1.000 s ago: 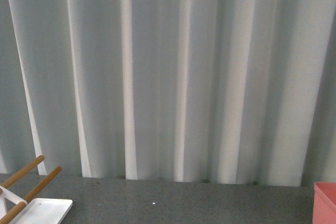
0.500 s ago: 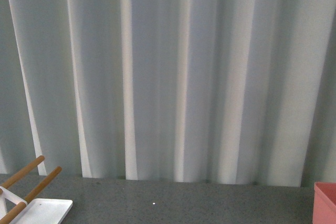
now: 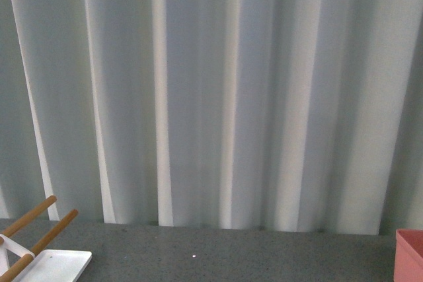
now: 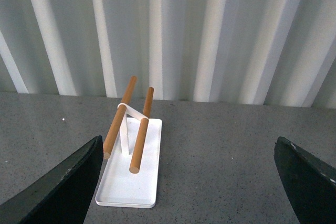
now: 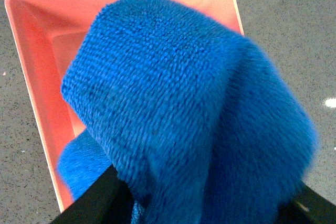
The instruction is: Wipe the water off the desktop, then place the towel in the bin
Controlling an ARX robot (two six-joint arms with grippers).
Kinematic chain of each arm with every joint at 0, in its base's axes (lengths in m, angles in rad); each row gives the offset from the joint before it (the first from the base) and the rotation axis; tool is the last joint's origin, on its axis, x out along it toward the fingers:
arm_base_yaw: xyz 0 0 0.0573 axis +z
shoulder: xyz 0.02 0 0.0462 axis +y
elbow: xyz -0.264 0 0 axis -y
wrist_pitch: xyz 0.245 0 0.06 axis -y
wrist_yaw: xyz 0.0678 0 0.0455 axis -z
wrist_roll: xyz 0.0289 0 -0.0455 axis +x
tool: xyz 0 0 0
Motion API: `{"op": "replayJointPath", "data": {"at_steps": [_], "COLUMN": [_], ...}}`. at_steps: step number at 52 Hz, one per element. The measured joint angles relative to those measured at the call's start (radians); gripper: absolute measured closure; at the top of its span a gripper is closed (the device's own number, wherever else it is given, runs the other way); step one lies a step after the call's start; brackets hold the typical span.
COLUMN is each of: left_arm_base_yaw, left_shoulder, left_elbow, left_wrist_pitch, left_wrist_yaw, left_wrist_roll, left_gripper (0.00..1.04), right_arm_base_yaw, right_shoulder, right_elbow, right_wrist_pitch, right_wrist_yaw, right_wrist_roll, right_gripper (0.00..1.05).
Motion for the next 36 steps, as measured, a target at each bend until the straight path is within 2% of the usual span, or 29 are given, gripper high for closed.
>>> {"op": "replayJointPath", "data": {"at_steps": [11, 14, 18, 32, 36], "left_arm_base_yaw": [0.0, 0.0, 0.0, 0.0, 0.0], "left_shoulder": [0.0, 0.0, 0.0, 0.0, 0.0], "left_elbow": [0.0, 0.0, 0.0, 0.0, 0.0], "left_wrist_pitch": [0.0, 0.0, 0.0, 0.0, 0.0], "left_wrist_yaw": [0.0, 0.0, 0.0, 0.0, -0.002], "left_wrist_roll": [0.0, 0.0, 0.0, 0.0, 0.0], "left_gripper": [0.07, 0.07, 0.07, 0.07, 0.07], "right_arm_base_yaw": [0.0, 0.0, 0.0, 0.0, -0.017], "right_shoulder": [0.0, 0.0, 0.0, 0.0, -0.071], "right_elbow": [0.0, 0.0, 0.0, -0.002, -0.233], "right_wrist_pitch": [0.001, 0.001, 0.001, 0.006, 0.465], "right_wrist_yaw": [0.0, 0.0, 0.0, -0.006, -0.321], "right_wrist_roll": [0.0, 0.0, -0.001, 0.001, 0.051], "right_gripper": [0.1, 0.05, 0.07, 0.07, 0.21]}}
